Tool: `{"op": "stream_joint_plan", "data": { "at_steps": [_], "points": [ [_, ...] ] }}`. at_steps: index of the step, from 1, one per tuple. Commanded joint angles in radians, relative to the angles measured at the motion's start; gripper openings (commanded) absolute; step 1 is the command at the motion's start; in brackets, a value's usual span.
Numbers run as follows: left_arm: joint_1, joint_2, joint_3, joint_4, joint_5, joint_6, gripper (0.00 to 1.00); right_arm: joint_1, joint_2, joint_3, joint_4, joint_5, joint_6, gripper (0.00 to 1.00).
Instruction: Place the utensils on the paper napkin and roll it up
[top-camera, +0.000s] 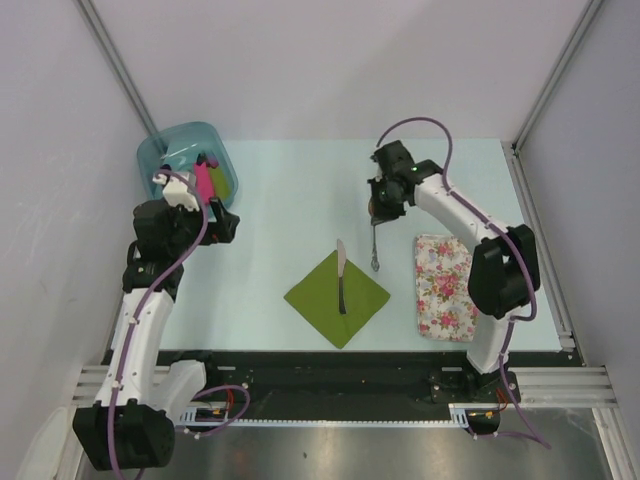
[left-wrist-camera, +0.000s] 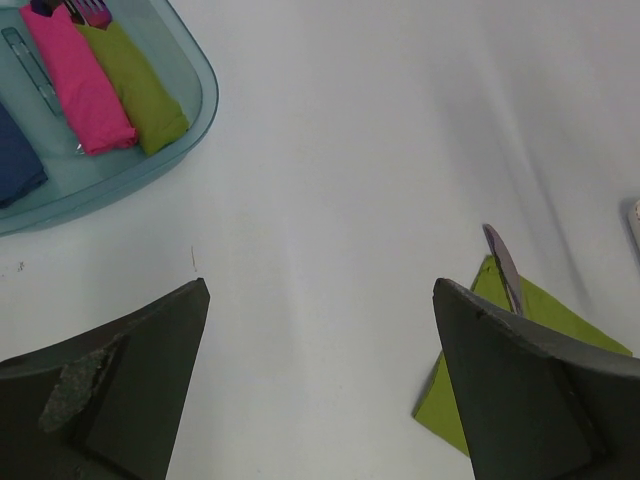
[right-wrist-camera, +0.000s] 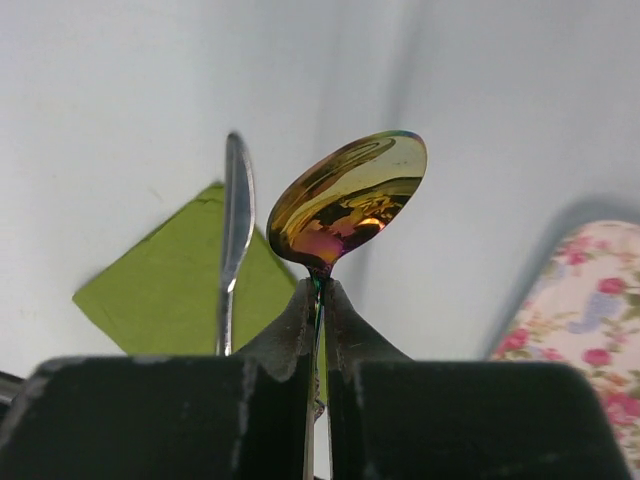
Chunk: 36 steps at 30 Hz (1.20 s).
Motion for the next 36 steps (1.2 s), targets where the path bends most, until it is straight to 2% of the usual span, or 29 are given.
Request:
{"op": "stream_joint_plan", "data": {
  "at_steps": [1, 7, 13, 20, 28, 36],
  "points": [
    [0.005, -0.061, -0.04, 0.081, -0.005, -0.018, 1.0, 0.097, 0.054, 0.022, -0.01, -0.042, 0.097, 0.0],
    [0.004, -0.021, -0.032, 0.084, -0.008, -0.033, 1.0, 0.233, 0.061, -0.029, 0.01, 0.003, 0.186, 0.0],
    [0.004, 0.005, -0.055, 0.102, -0.017, -0.069, 1.0, 0.315, 0.08, -0.028, 0.009, 0.092, 0.258, 0.0],
    [0.004, -0.01, -0.112, 0.207, 0.004, -0.154, 1.0, 0.407, 0.106, -0.009, 0.035, 0.199, 0.308, 0.0],
    [0.004, -0.076, -0.147, 0.21, 0.01, -0.135, 1.0, 0.422, 0.201, 0.009, 0.024, 0.193, 0.325, 0.0],
    [0.004, -0.043, -0.14, 0.23, 0.023, -0.139, 1.0, 0.422, 0.267, 0.06, 0.012, 0.236, 0.317, 0.0]
  ]
}}
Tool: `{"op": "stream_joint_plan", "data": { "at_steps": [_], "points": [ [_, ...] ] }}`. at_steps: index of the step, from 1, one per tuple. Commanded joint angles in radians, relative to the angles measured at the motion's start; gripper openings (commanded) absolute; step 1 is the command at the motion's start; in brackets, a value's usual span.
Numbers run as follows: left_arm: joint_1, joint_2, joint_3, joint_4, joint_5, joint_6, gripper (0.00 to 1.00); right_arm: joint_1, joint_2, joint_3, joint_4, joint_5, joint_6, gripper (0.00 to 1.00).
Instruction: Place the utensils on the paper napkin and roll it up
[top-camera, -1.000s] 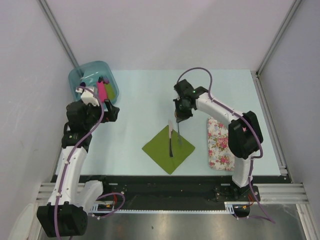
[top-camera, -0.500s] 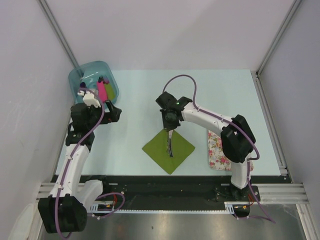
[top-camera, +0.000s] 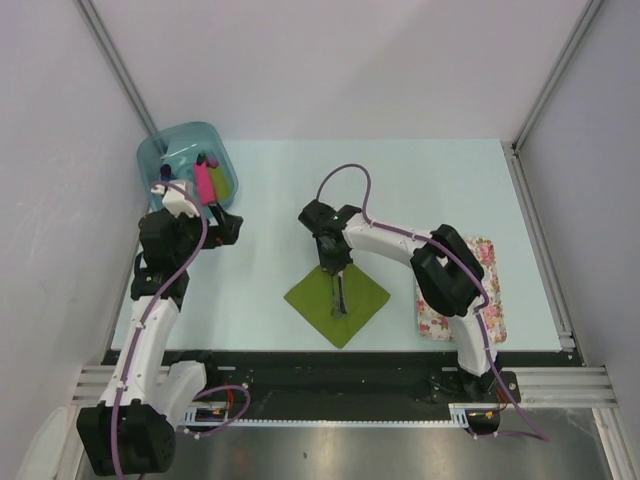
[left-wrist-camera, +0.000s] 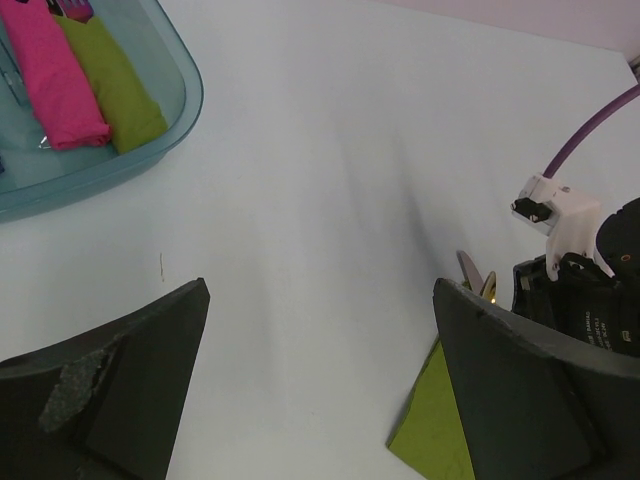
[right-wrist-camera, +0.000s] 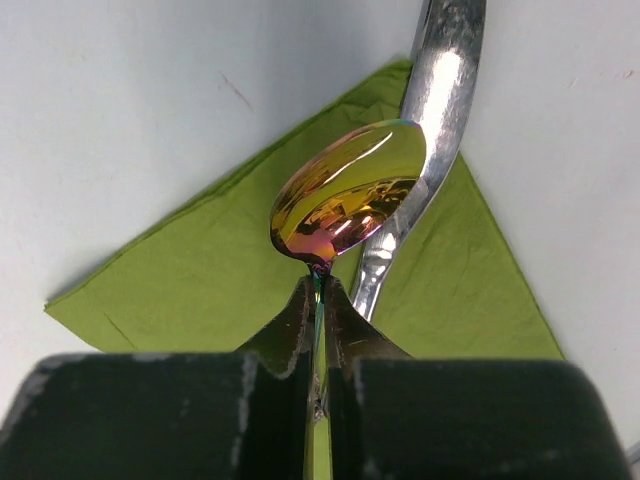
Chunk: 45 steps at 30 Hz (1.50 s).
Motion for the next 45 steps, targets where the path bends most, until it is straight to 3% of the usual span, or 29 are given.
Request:
{"op": "stream_joint_plan", "data": {
  "at_steps": [1, 17, 30, 36, 38, 39, 41, 44, 45],
  "points": [
    [0.004, 0.012, 0.007, 0.049, 0.021, -0.013, 1.0, -0.004, 0.023, 0.075, 0.001, 0.059, 0.014, 0.0],
    [0.005, 0.014, -0.004, 0.043, 0.014, -0.002, 1.0, -0.033, 0.073, 0.099, -0.026, 0.064, 0.034, 0.0],
    [0.004, 0.04, 0.036, -0.011, 0.031, 0.041, 1.0, -0.033, 0.037, 0.105, -0.032, 0.052, 0.027, 0.29],
    [0.004, 0.043, 0.103, -0.101, 0.219, 0.203, 1.0, -0.037, -0.081, 0.12, 0.003, -0.042, -0.058, 0.34],
    [0.005, 0.034, 0.114, -0.138, 0.32, 0.257, 0.99, -0.047, -0.123, 0.115, 0.033, -0.082, -0.137, 0.45],
    [0.005, 0.018, 0.119, -0.159, 0.363, 0.353, 1.0, -0.051, -0.149, 0.103, 0.037, -0.108, -0.166, 0.59],
    [0.002, 0.006, 0.13, -0.253, 0.508, 0.526, 1.0, -0.082, -0.229, 0.068, 0.079, -0.183, -0.275, 0.66],
    [-0.033, -0.029, 0.111, -0.386, 0.578, 0.754, 1.0, -0.184, -0.341, -0.067, 0.151, -0.407, -0.363, 0.95],
    [-0.056, -0.066, 0.095, -0.4, 0.577, 0.806, 1.0, -0.217, -0.365, -0.114, 0.175, -0.553, -0.378, 0.98]
  ]
}}
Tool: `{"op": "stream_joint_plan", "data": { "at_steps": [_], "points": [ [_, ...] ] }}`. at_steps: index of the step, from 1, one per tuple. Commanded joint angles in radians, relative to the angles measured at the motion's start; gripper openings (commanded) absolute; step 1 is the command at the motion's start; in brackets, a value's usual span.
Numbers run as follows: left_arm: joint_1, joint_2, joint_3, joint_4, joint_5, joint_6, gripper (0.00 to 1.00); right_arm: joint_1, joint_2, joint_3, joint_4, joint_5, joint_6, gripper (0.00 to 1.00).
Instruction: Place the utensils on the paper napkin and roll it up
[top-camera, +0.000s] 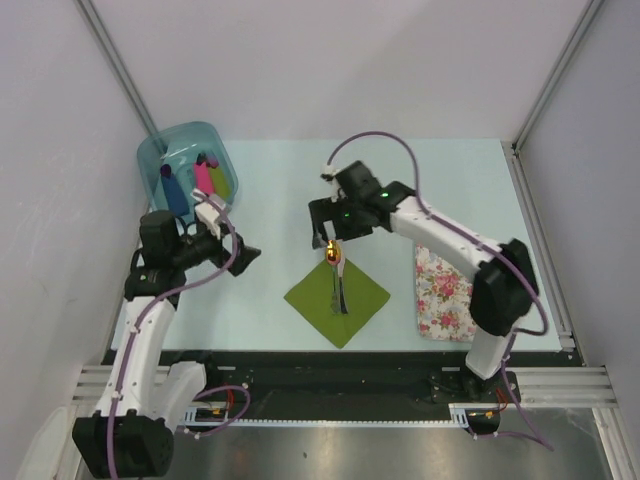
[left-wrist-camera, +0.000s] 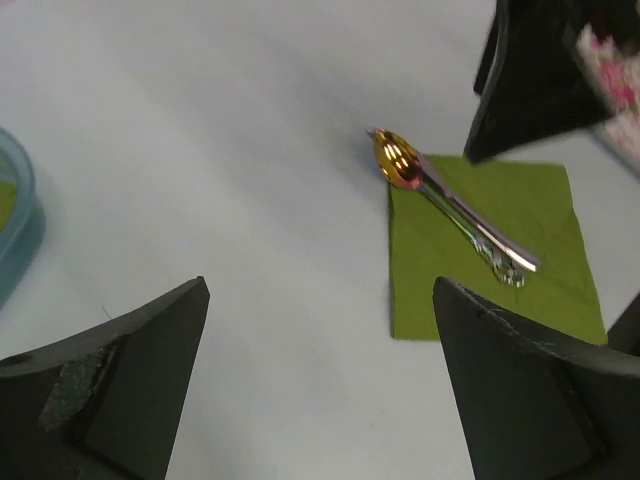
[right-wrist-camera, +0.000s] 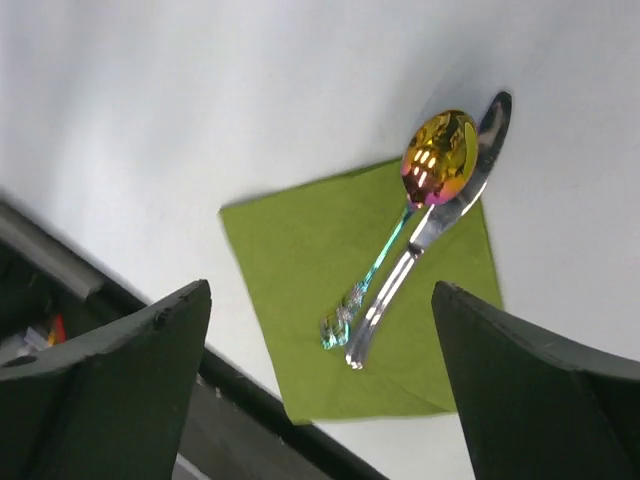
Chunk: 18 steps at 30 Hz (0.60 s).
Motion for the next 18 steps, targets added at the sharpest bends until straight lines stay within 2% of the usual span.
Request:
{"op": "stream_joint_plan", "data": {
  "at_steps": [1, 2, 3, 4, 5, 6, 7, 8, 9, 11, 12, 13, 15, 18],
  "points": [
    [-0.103, -0.097, -0.031, -0.202, 0.177, 0.429, 1.0, -0.166, -0.173, -0.198, 0.131, -0.411, -0.171, 1.0],
    [-0.157, -0.12, -0.051, -0.216, 0.143, 0.545, 1.0, -0.225, -0.197, -0.237, 0.143, -0.477, -0.191, 1.0],
    [-0.291, -0.143, -0.076, -0.22, 0.033, 0.589, 1.0, -0.254, -0.205, -0.263, 0.146, -0.592, -0.208, 1.0],
    [-0.362, -0.188, -0.135, -0.196, -0.018, 0.618, 1.0, -0.277, -0.211, -0.313, 0.146, -0.629, -0.22, 1.0],
    [-0.43, -0.209, -0.168, -0.171, -0.062, 0.641, 1.0, -0.317, -0.216, -0.333, 0.14, -0.677, -0.244, 1.0],
    [-0.564, -0.222, -0.2, -0.115, -0.163, 0.642, 0.99, -0.331, -0.218, -0.352, 0.134, -0.691, -0.257, 1.0],
    [-0.628, -0.238, -0.246, -0.092, -0.197, 0.642, 0.98, -0.34, -0.221, -0.373, 0.131, -0.7, -0.269, 1.0],
    [-0.688, -0.235, -0.264, -0.07, -0.233, 0.636, 0.96, -0.351, -0.227, -0.404, 0.126, -0.714, -0.278, 1.0],
    [-0.796, -0.227, -0.28, -0.021, -0.288, 0.625, 0.9, -0.365, -0.234, -0.424, 0.129, -0.723, -0.283, 1.0],
    [-0.896, -0.178, -0.318, 0.026, -0.336, 0.599, 0.79, -0.377, -0.245, -0.473, 0.152, -0.744, -0.284, 1.0],
    [-0.996, -0.157, -0.329, 0.078, -0.357, 0.591, 0.75, -0.383, -0.251, -0.482, 0.168, -0.742, -0.281, 1.0],
    [-1.042, -0.137, -0.349, 0.105, -0.395, 0.586, 0.72, -0.389, -0.253, -0.487, 0.168, -0.743, -0.283, 1.0],
    [-1.163, -0.068, -0.379, 0.204, -0.432, 0.574, 0.68, -0.397, -0.253, -0.49, 0.168, -0.755, -0.284, 1.0],
    [-1.272, 0.03, -0.409, 0.345, -0.506, 0.57, 0.64, -0.403, -0.242, -0.492, 0.168, -0.766, -0.286, 0.98]
  ]
}}
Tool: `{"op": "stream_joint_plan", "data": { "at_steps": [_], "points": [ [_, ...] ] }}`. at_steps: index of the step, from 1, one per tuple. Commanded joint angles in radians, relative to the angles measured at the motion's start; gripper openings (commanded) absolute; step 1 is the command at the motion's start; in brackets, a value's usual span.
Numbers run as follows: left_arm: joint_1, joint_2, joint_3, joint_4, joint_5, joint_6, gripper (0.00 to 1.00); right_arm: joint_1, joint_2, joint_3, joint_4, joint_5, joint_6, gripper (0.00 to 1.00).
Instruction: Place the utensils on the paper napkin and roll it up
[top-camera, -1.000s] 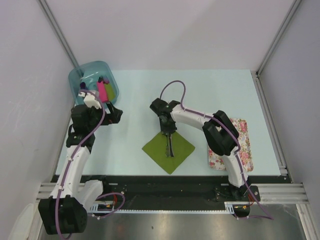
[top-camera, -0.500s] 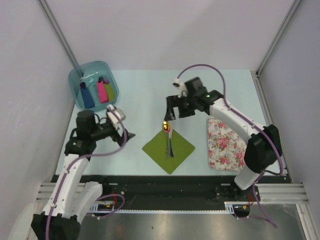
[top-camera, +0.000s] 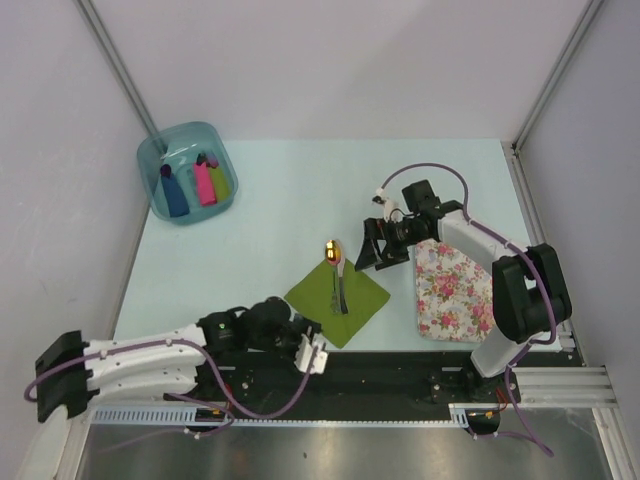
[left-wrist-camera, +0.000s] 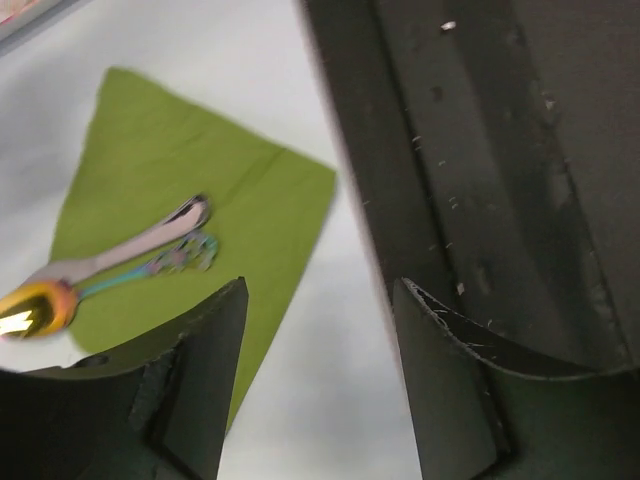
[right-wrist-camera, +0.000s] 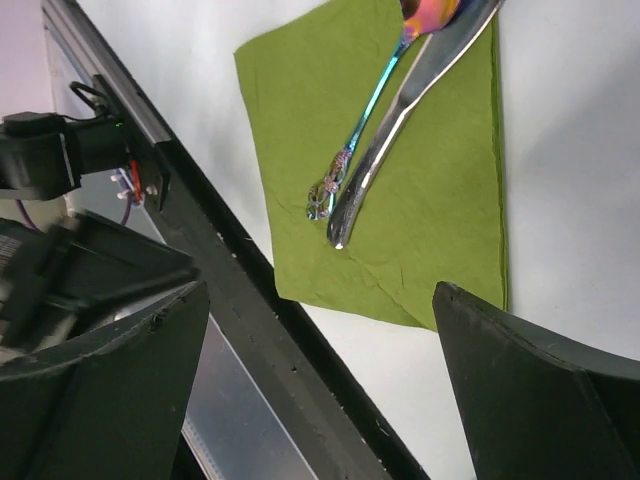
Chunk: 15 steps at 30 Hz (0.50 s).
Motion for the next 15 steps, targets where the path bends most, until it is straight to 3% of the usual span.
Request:
{"op": "stream_joint_plan", "data": {
  "at_steps": [1, 5, 8, 15],
  "points": [
    [-0.142, 0.106, -0.038, 0.291, -0.149, 0.013, 0.63, -0.018, -0.016, 0.007, 0.041, -0.07, -0.019, 0.97],
    [-0.217, 0.261, -0.021, 0.408, -0.205, -0.002, 0.5, -0.029, 0.007, 0.008, 0.051, -0.082, -0.002, 0.95],
    [-0.267, 0.37, -0.018, 0.515, -0.252, -0.021, 0.46, -0.033, 0.025, 0.022, 0.049, -0.105, 0.008, 0.94],
    [-0.307, 0.47, -0.014, 0.618, -0.304, -0.05, 0.46, -0.04, 0.012, 0.001, 0.077, -0.119, 0.03, 0.95]
  ]
}}
